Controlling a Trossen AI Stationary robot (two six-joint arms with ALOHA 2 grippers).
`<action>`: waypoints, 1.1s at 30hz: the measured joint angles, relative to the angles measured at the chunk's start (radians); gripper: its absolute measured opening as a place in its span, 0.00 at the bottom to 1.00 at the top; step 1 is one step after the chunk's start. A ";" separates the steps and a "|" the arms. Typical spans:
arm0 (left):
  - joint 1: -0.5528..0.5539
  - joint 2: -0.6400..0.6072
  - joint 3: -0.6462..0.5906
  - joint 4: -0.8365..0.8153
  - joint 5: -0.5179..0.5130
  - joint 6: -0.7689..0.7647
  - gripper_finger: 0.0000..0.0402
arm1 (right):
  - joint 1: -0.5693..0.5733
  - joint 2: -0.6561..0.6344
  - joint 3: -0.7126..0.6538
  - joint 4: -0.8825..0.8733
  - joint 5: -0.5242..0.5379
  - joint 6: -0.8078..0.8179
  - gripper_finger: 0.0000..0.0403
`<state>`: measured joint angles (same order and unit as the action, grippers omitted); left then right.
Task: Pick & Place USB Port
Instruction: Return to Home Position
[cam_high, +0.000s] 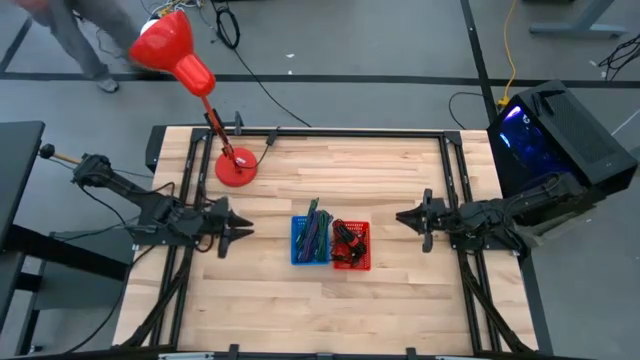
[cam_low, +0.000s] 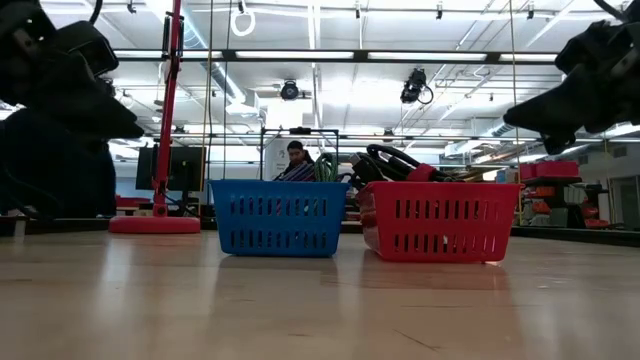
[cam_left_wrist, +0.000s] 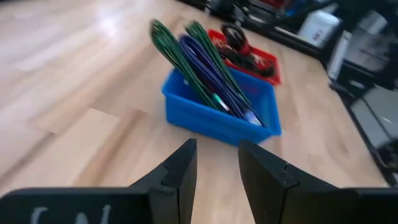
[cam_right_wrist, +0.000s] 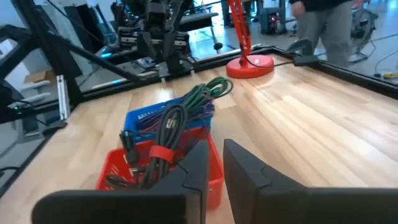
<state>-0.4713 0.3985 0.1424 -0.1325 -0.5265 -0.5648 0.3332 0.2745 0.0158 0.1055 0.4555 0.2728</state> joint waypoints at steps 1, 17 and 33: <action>0.000 0.000 -0.002 0.000 0.020 0.000 0.30 | 0.000 0.000 0.000 0.001 -0.005 0.000 0.13; 0.002 -0.029 -0.003 0.000 0.079 0.000 0.30 | 0.000 -0.021 0.000 0.005 -0.011 -0.001 0.13; 0.214 -0.376 -0.129 0.210 0.082 -0.012 0.30 | -0.023 -0.274 0.002 0.038 -0.004 -0.001 0.13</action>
<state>-0.2568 0.0226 0.0131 0.0777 -0.4442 -0.5771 0.3099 0.0006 0.0174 0.1434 0.4511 0.2720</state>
